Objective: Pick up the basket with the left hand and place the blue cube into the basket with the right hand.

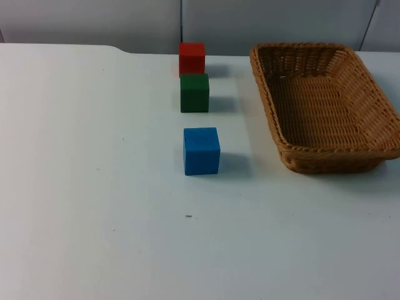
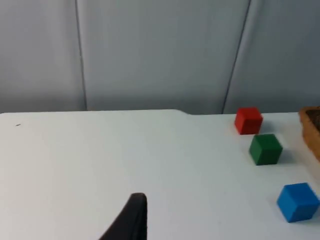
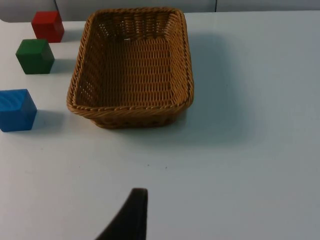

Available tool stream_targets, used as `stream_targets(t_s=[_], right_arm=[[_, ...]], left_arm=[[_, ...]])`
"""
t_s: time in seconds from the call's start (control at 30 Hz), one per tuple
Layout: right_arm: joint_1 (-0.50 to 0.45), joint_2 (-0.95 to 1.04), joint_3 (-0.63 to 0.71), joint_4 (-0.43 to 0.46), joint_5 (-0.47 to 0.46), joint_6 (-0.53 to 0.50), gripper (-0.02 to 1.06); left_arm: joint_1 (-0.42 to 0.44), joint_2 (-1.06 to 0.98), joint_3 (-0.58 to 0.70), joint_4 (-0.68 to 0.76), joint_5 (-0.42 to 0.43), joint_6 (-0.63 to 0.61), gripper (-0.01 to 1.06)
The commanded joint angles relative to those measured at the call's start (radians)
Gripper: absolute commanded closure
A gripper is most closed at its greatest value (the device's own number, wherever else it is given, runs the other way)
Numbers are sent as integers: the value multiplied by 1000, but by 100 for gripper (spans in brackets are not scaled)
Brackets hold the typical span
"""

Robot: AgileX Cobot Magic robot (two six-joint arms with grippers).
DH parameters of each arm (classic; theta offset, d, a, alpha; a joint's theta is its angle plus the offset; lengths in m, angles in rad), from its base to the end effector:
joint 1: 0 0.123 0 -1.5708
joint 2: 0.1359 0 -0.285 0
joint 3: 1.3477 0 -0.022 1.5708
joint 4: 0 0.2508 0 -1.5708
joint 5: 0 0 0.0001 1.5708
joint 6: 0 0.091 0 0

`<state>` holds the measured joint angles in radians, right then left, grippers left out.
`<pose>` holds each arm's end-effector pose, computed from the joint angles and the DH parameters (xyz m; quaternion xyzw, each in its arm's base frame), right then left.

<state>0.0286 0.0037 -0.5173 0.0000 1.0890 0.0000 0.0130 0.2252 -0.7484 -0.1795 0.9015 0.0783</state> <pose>-0.0075 -0.0002 0.2798 -0.0123 0.8570 0.0074 0.5152 0.0129 -0.0126 0.3602 0.0234 0.7986 -0.0624 0.5981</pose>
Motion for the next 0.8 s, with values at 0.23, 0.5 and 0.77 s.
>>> stream_targets(t_s=[0.23,0.5,0.77], right_arm=[[-5,-4,9,0,-10,0,0],[-5,-4,9,0,-10,0,0],[-5,-4,9,0,-10,0,0]], left_arm=[[-6,271,-52,-320,-154,245,0],[-6,635,-141,-742,-133,590,0],[-101,938,-274,-922,-125,727,0]])
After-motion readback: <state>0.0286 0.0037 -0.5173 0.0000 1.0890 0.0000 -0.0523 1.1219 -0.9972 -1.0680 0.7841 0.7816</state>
